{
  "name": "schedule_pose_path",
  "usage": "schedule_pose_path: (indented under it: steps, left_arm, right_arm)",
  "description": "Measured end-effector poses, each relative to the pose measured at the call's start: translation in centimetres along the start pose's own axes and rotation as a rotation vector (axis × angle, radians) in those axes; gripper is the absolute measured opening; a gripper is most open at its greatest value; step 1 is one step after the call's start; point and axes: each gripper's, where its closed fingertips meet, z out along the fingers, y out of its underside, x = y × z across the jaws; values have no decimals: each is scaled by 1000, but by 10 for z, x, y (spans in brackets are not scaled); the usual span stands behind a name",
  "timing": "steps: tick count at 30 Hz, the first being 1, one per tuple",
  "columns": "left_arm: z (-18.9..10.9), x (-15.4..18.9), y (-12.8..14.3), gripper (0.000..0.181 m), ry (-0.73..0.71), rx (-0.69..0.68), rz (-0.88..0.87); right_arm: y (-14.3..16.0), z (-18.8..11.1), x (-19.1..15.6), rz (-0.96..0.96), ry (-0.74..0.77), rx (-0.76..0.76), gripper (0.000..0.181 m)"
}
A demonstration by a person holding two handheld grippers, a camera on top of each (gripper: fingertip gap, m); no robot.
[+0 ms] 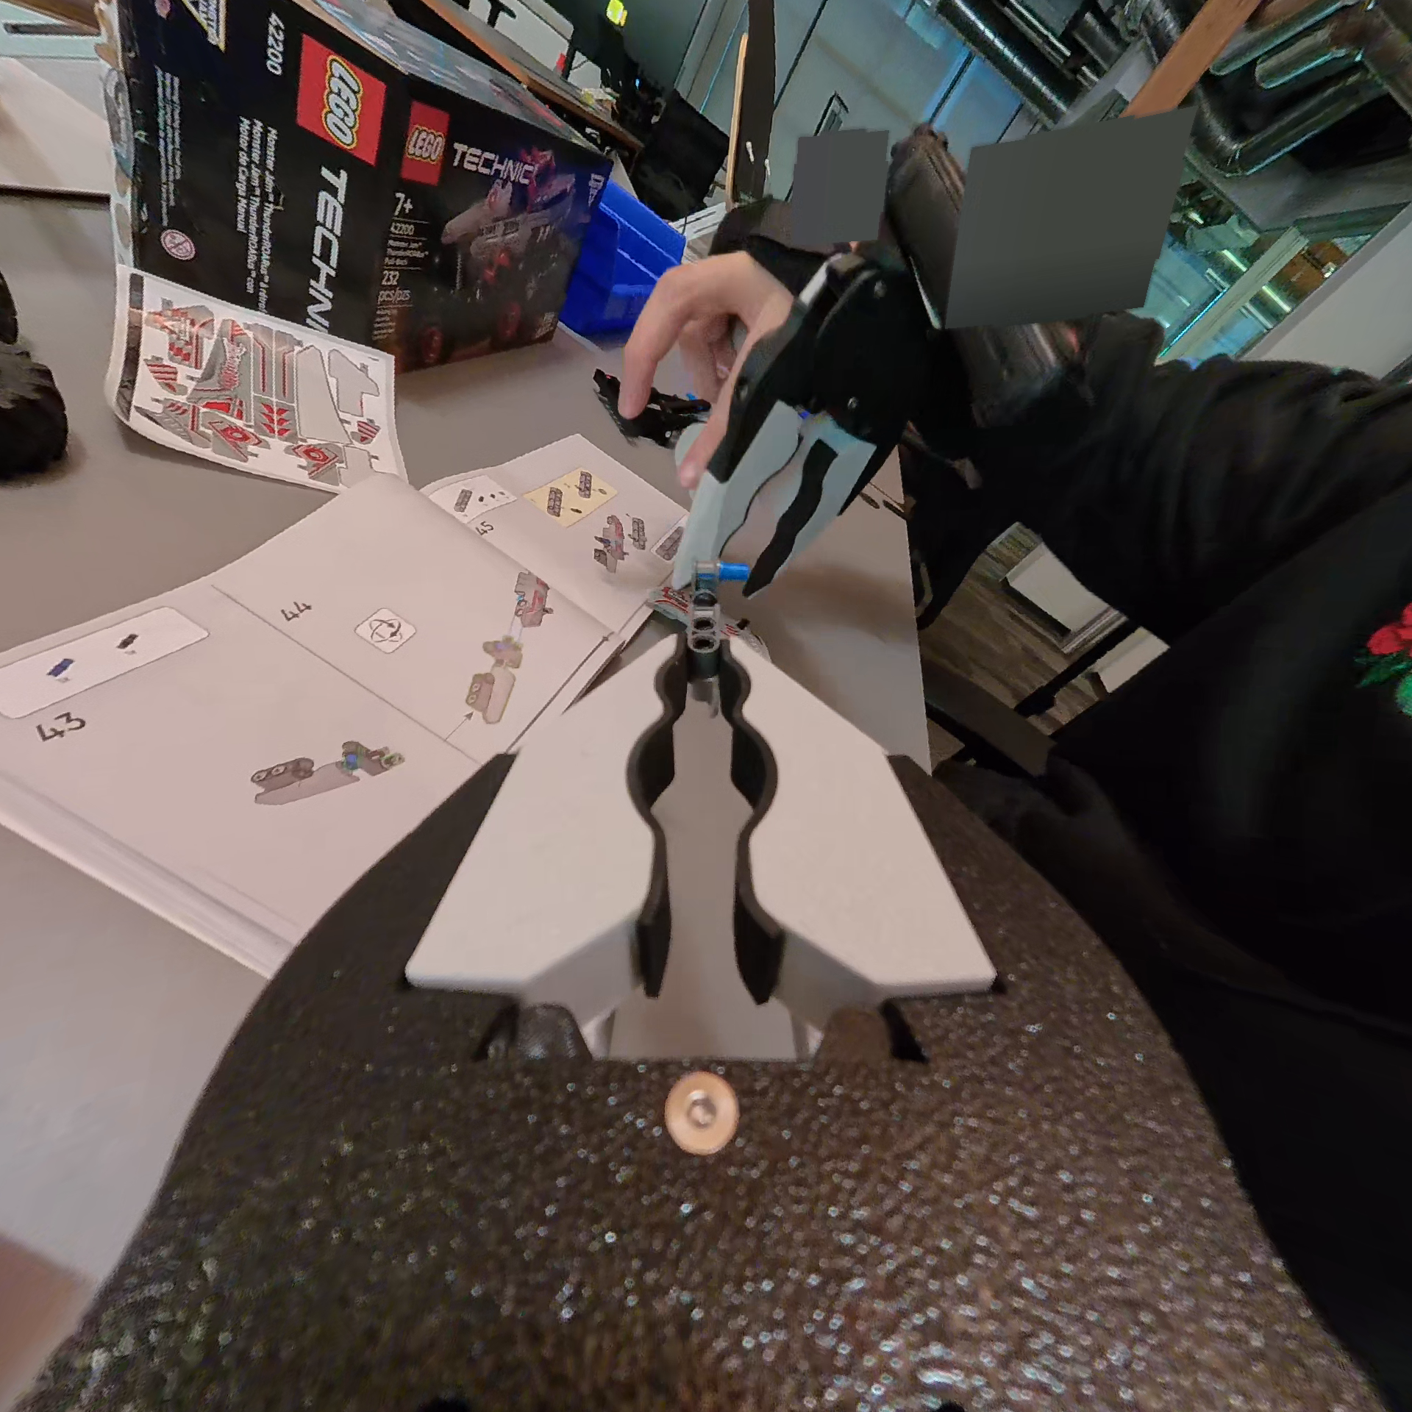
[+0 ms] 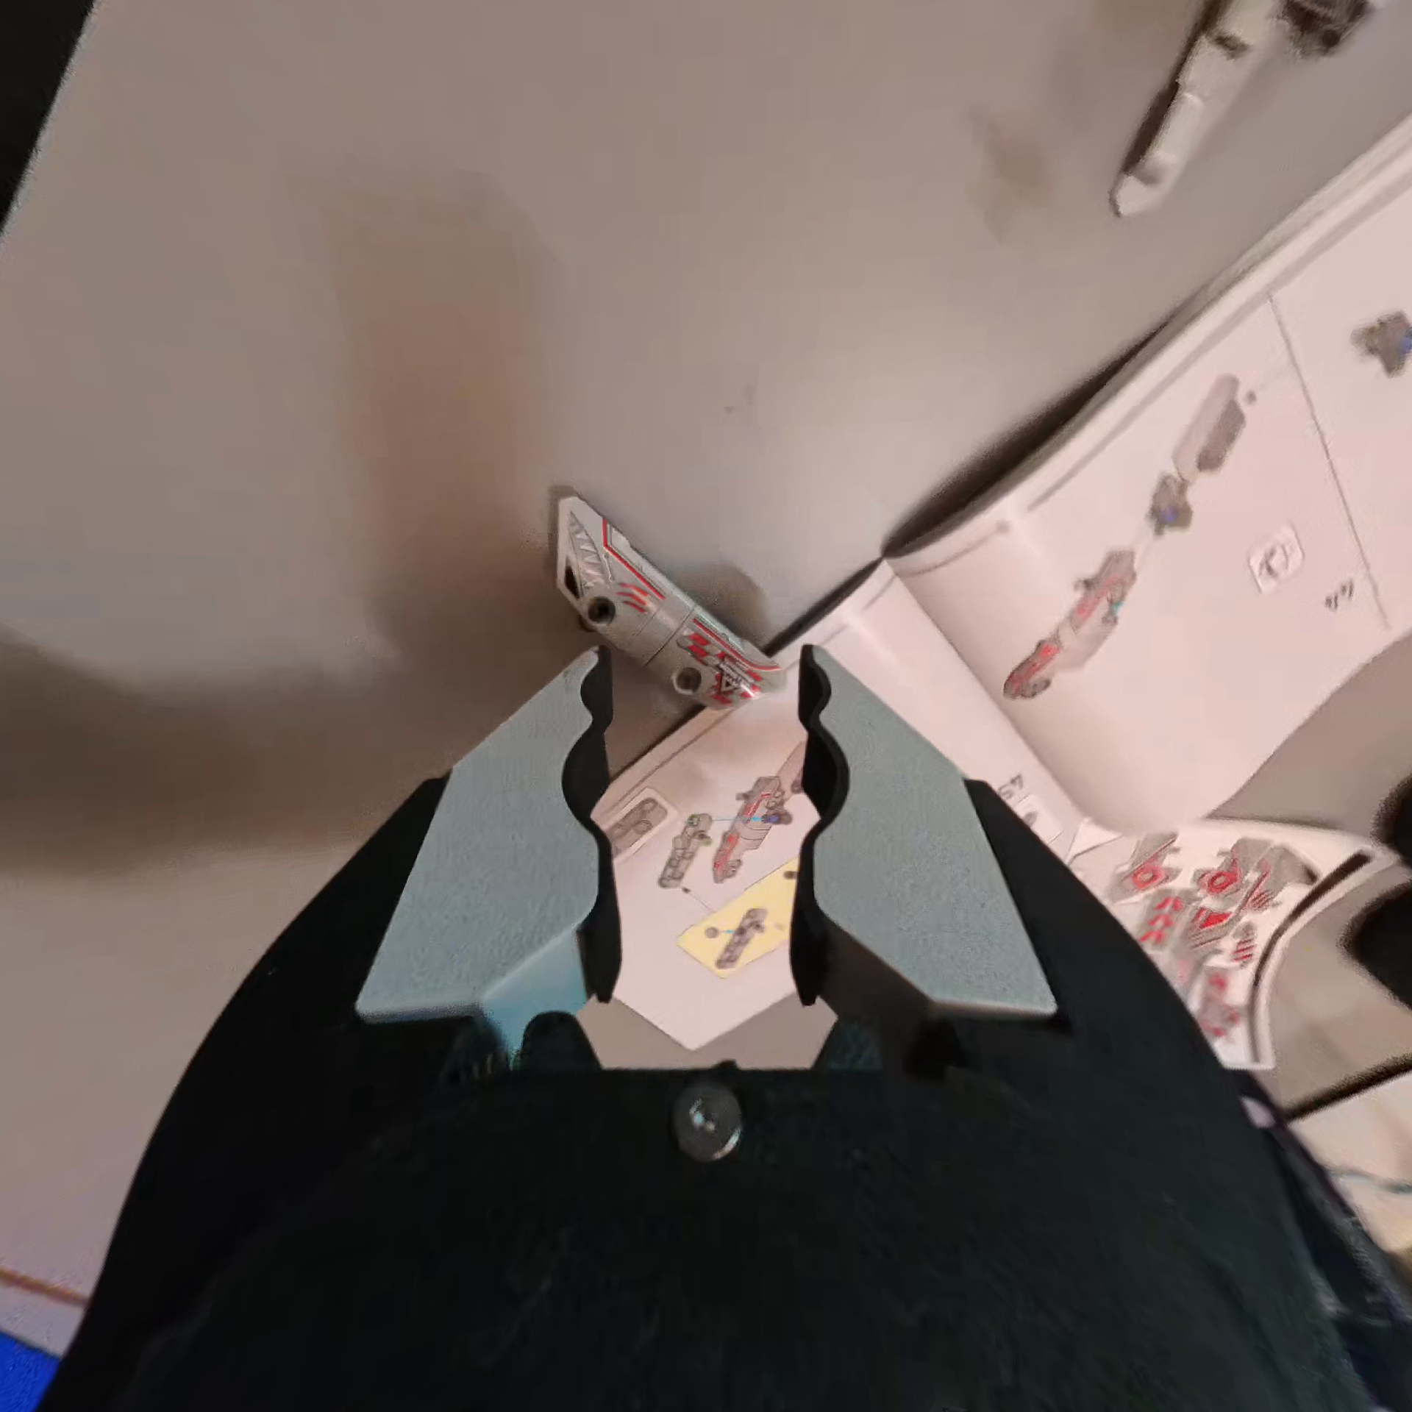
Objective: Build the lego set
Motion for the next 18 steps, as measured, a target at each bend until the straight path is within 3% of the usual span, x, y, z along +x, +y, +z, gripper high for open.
schedule_pose_path:
  steps: [2,6,12,18]
  left_arm:
    - [-1,0,0,5,0,-1,3]
    - [-1,-1,1,5,6,-3,-2]
    - [-4,-3,1,5,7,8,-11]
    - [-14,-8,-3,5,-23,34,-13]
  right_arm:
    - [4,7,3,-90,24,-57,50]
    - [1,16,3,-113,46,-29,45]
    - [18,19,-6,62,88,-1,24]
    - [21,26,-25,226,219,124,18]
